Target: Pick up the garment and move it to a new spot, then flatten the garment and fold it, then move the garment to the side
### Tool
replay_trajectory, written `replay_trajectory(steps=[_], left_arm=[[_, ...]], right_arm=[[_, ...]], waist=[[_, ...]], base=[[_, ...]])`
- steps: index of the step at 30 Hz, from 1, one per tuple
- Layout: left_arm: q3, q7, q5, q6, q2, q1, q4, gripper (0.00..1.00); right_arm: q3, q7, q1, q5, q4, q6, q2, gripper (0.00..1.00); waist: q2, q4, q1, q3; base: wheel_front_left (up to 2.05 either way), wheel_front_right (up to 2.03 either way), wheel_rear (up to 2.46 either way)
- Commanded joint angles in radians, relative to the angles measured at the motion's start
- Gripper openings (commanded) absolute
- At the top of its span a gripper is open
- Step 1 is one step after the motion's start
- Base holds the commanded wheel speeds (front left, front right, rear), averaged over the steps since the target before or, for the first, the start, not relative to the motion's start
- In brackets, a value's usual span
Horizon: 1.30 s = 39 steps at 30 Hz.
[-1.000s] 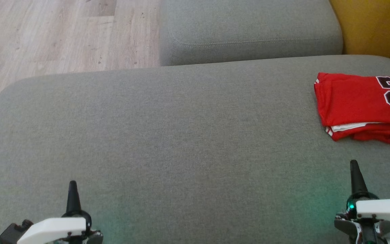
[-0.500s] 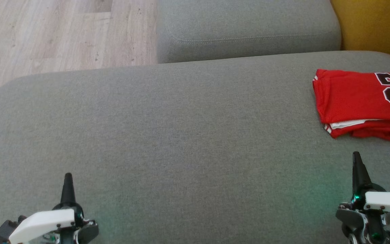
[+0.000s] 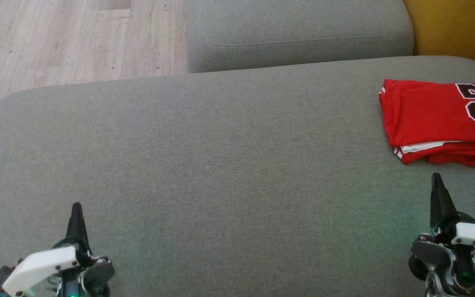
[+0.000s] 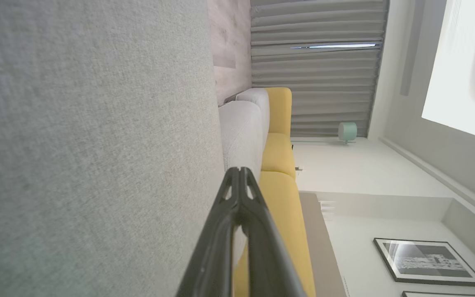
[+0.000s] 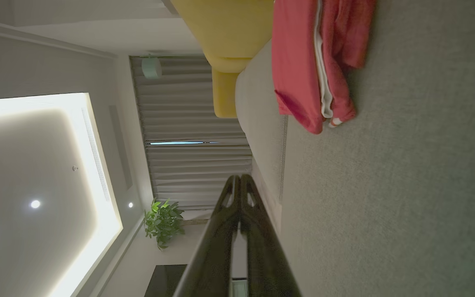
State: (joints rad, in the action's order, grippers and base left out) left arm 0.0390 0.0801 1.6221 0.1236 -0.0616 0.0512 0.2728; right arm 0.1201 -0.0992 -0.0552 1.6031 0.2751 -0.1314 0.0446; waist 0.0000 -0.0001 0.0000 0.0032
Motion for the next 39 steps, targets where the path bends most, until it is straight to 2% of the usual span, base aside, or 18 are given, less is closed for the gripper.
replay_trajectory(steps=[1, 39], left_arm=[[0.044, 0.009, 0.012, 0.007, -0.011, 0.054, -0.029, 0.0], [0.056, 0.018, 0.002, 0.007, -0.002, 0.055, -0.028, 0.0]], right_arm=[[-0.016, -0.006, -0.052, 0.014, -0.031, 0.001, 0.013, 0.0], [-0.012, -0.01, -0.052, 0.01, -0.031, 0.001, 0.01, 0.0]], waist=[[0.0, 0.0, 0.0, 0.0], [0.0, 0.0, 0.0, 0.0]], base=[[0.0, 0.0, 0.0], [0.0, 0.0, 0.0]])
